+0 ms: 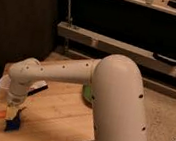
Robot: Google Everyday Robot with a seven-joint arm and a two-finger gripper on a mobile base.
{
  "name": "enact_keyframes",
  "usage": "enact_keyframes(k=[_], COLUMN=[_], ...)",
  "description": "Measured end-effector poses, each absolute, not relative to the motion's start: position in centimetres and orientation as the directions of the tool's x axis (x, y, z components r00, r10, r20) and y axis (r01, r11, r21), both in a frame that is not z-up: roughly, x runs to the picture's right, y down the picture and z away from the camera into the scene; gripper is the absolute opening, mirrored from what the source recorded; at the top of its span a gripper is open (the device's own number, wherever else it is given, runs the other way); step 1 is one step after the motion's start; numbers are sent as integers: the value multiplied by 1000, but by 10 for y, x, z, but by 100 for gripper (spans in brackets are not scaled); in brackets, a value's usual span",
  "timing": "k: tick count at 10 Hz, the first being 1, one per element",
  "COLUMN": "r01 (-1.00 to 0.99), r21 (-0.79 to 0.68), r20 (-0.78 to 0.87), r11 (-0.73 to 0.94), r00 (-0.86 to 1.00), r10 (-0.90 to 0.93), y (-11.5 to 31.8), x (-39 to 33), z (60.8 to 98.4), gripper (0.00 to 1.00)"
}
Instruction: Place the pepper on the white sponge
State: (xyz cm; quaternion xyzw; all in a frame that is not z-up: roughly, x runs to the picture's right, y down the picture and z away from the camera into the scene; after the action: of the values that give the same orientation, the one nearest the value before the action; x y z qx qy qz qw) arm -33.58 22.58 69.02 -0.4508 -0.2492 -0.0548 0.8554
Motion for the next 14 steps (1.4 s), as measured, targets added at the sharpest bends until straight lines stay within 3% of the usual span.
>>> enact_keyframes(k=[6, 14], r01=[308, 235], r21=[-774, -808], r20=[413, 328], r11=[553, 540], r00=[908, 941], r10=[72, 80], y=[255, 262], x=[-341, -332], z=[716, 736], gripper=[10, 10])
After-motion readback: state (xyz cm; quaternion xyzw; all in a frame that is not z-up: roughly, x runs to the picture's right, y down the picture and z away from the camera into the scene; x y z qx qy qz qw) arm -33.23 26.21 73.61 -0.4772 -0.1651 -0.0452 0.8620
